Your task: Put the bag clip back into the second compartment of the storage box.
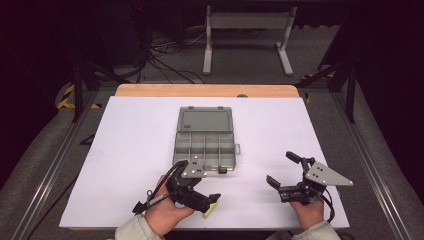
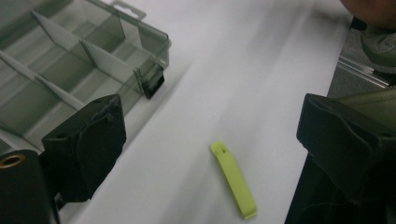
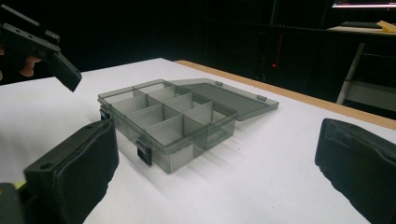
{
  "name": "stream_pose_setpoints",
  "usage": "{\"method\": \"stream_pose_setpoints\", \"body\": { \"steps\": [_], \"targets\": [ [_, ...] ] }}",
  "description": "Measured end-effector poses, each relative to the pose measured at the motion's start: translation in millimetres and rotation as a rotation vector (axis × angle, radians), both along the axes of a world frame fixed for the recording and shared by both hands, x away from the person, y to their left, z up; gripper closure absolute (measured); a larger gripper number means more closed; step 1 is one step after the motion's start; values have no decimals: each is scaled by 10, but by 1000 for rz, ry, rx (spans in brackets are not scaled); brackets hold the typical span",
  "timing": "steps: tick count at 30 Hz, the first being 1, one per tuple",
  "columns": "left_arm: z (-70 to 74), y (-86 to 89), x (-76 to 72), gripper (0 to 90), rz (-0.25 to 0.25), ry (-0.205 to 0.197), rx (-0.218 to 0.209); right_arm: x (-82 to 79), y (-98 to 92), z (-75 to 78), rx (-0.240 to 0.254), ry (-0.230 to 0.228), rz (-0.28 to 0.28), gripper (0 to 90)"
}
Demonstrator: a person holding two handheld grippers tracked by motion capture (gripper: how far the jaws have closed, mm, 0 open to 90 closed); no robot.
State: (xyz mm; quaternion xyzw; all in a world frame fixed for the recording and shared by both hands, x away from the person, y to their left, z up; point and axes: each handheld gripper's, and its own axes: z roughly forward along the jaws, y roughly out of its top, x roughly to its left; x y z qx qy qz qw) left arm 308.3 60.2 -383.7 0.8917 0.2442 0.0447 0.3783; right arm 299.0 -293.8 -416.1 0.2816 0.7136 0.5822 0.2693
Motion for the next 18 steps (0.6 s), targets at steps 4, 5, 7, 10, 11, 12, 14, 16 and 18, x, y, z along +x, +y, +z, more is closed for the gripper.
{"method": "stream_pose_setpoints", "body": {
  "steps": [4, 5, 7, 10, 11, 12, 14, 16, 18],
  "targets": [
    [-65, -46, 22, 87, -19, 50, 48, 3, 3, -3, 0, 10, 0, 2],
    [-80, -58, 22, 87, -21, 63, 54, 6, 2, -5, 0, 10, 1, 2],
    [-108, -74, 29, 90, -29, 76, 69, 9, 1, -6, 0, 10, 2, 2],
    [-150, -93, 34, 94, -32, 102, 75, 8, 0, -5, 1, 11, 3, 2],
    [-163, -98, 39, 94, -34, 108, 90, 8, -2, -5, 1, 11, 2, 2],
    [-189, -109, 42, 97, -35, 122, 96, 8, -3, -5, 1, 11, 1, 2],
    [-218, -117, 46, 100, -42, 134, 107, 7, -3, -4, 1, 12, 2, 2],
    [-273, -136, 46, 105, -53, 152, 127, 7, -3, -4, 2, 12, 3, 2],
    [-317, -151, 43, 107, -52, 166, 148, 8, -2, -4, 2, 13, 3, 2]
  ]
}}
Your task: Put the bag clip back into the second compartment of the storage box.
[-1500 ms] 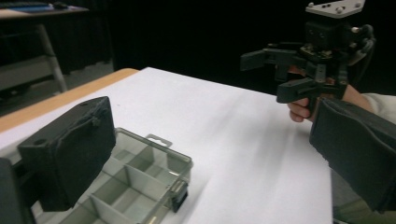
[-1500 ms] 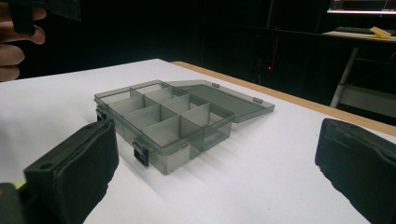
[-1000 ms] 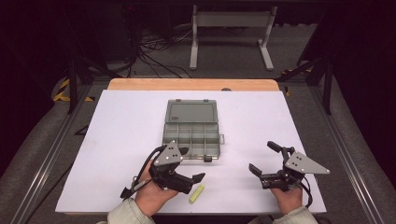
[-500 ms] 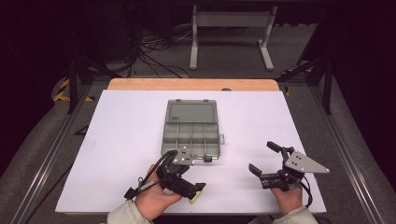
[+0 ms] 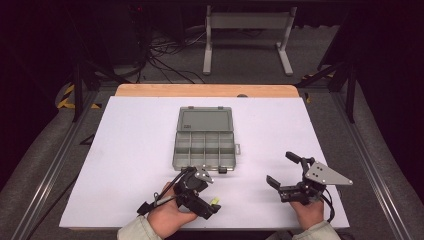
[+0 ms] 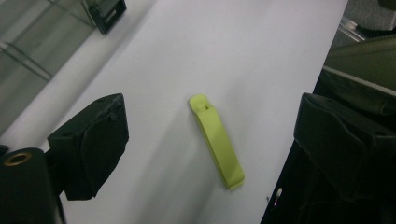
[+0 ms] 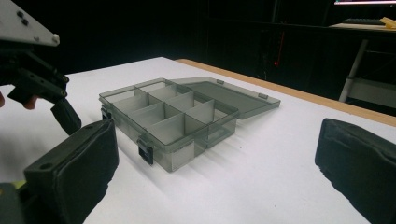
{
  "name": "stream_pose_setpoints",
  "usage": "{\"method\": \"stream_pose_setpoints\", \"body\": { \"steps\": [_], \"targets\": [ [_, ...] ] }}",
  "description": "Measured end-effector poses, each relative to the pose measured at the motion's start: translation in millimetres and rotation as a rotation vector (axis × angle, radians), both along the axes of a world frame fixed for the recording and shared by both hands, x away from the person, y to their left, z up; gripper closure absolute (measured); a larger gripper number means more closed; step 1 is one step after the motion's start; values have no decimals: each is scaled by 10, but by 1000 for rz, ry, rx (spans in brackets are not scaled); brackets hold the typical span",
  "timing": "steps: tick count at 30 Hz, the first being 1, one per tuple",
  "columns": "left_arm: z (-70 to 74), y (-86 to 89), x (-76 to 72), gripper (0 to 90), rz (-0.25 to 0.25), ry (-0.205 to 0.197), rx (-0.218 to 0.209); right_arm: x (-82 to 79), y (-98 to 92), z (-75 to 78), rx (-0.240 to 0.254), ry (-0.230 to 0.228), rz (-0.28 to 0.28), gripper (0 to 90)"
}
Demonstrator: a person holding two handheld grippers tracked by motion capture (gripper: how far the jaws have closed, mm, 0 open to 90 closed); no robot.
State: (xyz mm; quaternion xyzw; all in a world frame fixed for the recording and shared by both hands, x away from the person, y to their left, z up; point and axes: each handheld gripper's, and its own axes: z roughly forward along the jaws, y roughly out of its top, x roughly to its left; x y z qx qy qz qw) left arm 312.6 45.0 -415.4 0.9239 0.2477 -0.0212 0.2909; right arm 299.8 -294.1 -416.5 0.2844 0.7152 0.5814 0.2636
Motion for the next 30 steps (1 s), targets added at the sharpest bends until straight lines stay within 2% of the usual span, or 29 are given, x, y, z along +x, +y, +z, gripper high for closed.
{"method": "stream_pose_setpoints", "body": {
  "steps": [2, 3, 9, 17, 19, 25, 30],
  "targets": [
    [-23, -7, 9, 109, -7, 1, 5, 1, 2, -1, -1, 0, 1, 2],
    [-43, -14, 9, 109, -5, 14, 9, 1, 2, -1, -1, 0, 1, 2],
    [-139, -69, 5, 120, -23, 44, 53, 1, 3, -2, -2, 6, 1, 2],
    [-216, -109, -23, 134, -36, 51, 92, 7, 6, -6, -4, 10, 6, 2],
    [-225, -114, -33, 147, -38, 48, 88, 7, 8, -7, -2, 11, 5, 2],
    [-205, -102, -37, 269, -32, 55, 90, 7, 8, -7, -2, 11, 7, 2],
    [-201, -100, -41, 366, -28, 44, 80, 7, 10, -8, -1, 10, 9, 2]
  ]
}}
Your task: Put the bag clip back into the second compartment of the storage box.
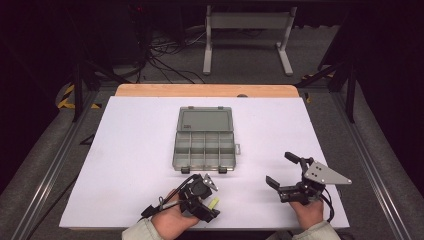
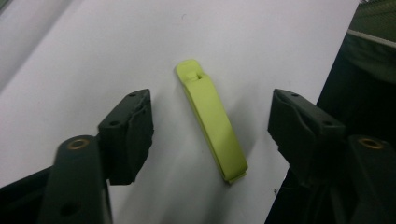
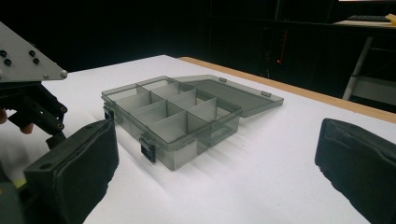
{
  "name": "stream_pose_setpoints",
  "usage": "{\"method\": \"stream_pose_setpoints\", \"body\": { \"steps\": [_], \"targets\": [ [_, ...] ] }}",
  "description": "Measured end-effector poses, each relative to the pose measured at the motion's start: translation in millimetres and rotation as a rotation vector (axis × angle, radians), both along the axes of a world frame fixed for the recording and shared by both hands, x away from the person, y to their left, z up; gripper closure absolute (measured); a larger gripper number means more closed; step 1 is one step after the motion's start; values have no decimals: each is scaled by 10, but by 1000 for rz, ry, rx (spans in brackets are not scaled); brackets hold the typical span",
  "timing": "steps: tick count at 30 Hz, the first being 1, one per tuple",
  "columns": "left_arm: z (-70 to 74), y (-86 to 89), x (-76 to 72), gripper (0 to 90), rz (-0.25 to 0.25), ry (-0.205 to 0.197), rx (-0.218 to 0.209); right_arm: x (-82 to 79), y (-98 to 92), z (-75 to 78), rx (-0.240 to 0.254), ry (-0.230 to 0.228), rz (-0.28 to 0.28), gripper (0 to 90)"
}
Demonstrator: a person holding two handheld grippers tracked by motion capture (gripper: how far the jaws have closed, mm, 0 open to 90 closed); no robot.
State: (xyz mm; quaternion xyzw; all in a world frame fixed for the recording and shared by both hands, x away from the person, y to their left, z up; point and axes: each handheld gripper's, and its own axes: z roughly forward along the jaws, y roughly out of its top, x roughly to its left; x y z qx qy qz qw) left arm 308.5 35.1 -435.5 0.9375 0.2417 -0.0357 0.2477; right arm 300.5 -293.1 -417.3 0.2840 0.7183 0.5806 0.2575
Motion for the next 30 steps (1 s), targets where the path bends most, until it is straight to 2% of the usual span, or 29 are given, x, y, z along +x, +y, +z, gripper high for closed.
{"method": "stream_pose_setpoints", "body": {
  "steps": [7, 14, 19, 23, 30],
  "targets": [
    [6, 5, -6, 582, 6, -17, 0, 1, 12, -1, -7, -1, 8, 3],
    [-2, 5, 9, 753, 15, -11, 6, -1, 24, -2, -13, -2, 18, 5],
    [7, 2, 0, 771, 19, -8, 8, 0, 24, -3, -14, -2, 17, 5],
    [51, 14, -4, 772, 18, -9, -8, 4, 23, -6, -14, 0, 16, 5],
    [186, 59, -12, 773, 14, -40, -42, 7, 23, -9, -13, 3, 14, 5]
  ]
}}
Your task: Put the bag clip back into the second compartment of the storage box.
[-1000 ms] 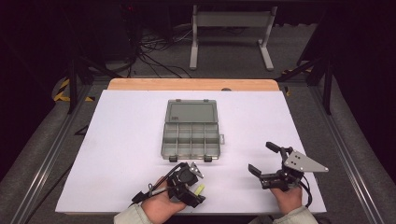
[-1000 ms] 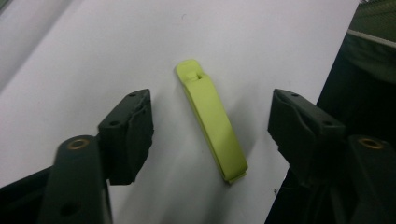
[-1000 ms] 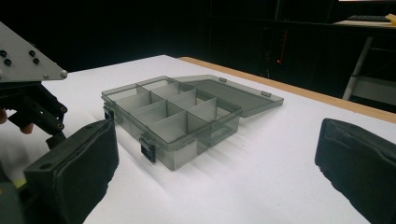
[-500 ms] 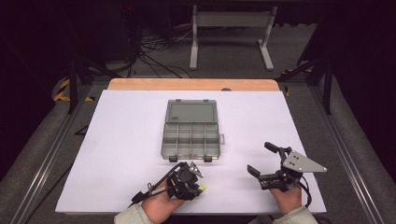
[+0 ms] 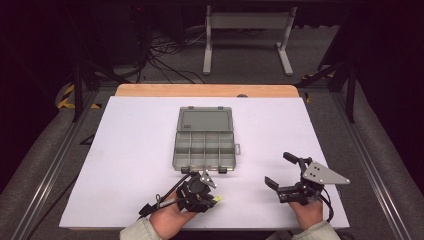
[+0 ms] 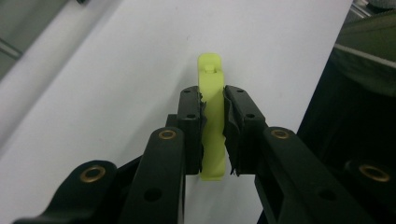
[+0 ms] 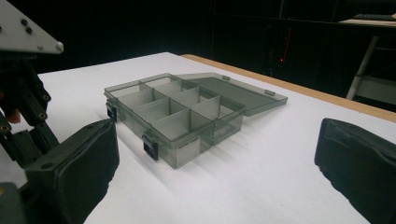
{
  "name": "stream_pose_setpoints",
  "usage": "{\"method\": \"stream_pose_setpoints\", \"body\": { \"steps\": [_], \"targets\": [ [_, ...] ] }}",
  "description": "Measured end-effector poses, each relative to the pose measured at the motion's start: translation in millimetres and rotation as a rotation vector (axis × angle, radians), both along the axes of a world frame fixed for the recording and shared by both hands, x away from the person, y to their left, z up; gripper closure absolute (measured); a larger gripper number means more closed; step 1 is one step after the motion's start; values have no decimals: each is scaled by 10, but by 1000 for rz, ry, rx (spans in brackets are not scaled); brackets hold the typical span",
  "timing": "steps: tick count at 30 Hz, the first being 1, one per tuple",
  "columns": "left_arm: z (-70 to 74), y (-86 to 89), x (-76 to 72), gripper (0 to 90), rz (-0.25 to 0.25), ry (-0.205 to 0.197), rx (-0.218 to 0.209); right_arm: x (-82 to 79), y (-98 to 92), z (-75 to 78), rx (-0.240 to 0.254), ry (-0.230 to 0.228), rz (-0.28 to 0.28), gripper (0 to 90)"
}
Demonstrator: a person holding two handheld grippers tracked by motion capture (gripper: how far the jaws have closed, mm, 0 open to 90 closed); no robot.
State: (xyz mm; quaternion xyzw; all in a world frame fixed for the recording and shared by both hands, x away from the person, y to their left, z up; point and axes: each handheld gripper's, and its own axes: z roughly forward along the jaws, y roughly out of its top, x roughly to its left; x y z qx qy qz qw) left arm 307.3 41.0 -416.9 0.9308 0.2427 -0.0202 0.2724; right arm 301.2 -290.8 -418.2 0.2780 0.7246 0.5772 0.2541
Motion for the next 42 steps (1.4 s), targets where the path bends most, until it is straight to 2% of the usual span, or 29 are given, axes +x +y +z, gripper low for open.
{"method": "stream_pose_setpoints", "body": {
  "steps": [10, 13, 19, 23, 33, 41, 42],
  "targets": [
    [206, 70, -17, 773, -17, -40, -66, 5, 7, -3, -8, 1, 1, 5],
    [257, 115, 8, 773, -12, -43, -101, 7, 12, -7, -8, 4, 2, 5],
    [416, 203, -2, 773, -3, -75, -157, 10, 20, -12, -9, 6, 2, 5],
    [486, 241, -10, 773, -4, -92, -179, 11, 24, -13, -12, 7, 2, 5],
    [648, 271, 89, 773, 11, -134, -199, 12, 27, -11, -13, 3, 4, 5],
    [719, 309, 251, 772, 36, -138, -209, 12, 22, -11, -11, 7, 3, 5],
    [735, 310, 279, 772, 40, -150, -206, 12, 22, -11, -11, 7, 3, 5]
  ]
}}
